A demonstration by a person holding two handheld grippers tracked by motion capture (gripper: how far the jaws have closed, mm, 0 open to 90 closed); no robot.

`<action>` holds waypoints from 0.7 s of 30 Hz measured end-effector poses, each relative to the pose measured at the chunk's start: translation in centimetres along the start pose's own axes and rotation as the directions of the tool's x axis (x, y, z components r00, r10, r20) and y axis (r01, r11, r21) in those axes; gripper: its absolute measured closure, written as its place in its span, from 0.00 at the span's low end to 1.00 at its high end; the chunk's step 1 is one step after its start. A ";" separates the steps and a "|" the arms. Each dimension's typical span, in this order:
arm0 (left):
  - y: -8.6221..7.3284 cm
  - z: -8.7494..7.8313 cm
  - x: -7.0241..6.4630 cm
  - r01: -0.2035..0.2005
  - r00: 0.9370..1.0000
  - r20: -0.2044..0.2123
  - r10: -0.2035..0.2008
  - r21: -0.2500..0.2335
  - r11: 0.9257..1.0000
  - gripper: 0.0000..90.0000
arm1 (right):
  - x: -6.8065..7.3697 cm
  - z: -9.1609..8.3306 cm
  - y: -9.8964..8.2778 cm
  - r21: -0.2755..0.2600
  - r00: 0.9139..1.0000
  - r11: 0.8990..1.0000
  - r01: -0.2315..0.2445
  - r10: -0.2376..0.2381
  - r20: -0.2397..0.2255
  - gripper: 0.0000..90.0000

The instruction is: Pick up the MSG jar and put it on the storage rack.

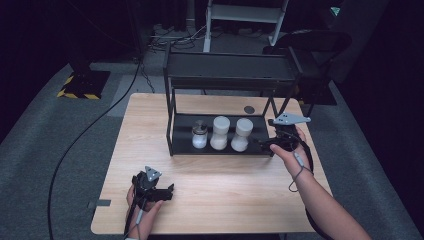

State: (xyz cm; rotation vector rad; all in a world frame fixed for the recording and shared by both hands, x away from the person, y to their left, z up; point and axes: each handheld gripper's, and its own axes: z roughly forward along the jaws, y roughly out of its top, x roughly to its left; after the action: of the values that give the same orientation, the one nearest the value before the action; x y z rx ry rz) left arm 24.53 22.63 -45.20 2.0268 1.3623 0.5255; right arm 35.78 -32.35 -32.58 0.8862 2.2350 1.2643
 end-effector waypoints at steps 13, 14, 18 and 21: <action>0.0 0.0 0.0 0.000 1.000 0.000 0.000 0.000 1.000 0.04 | 0.5 -2.0 -1.9 0.011 0.999 1.000 -0.026 0.026 -0.027 0.03; 0.0 0.0 0.0 0.000 1.000 0.000 0.000 0.000 1.000 0.04 | 0.5 -2.0 -1.9 0.011 0.999 1.000 -0.026 0.026 -0.027 0.03; 0.0 0.0 0.0 0.000 1.000 0.000 0.000 0.000 1.000 0.04 | 0.6 -2.5 -2.7 0.024 0.999 0.999 -0.023 0.023 -0.033 0.03; 0.0 0.0 0.0 0.000 1.000 0.000 0.000 0.001 1.000 0.04 | 0.7 -2.7 -3.3 0.033 0.999 0.999 -0.012 0.013 -0.033 0.03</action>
State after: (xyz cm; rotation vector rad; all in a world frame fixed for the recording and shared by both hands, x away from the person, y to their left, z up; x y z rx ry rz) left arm 24.53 22.61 -45.19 2.0271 1.3630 0.5256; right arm 32.52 -34.74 -34.12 0.8989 2.2852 1.2603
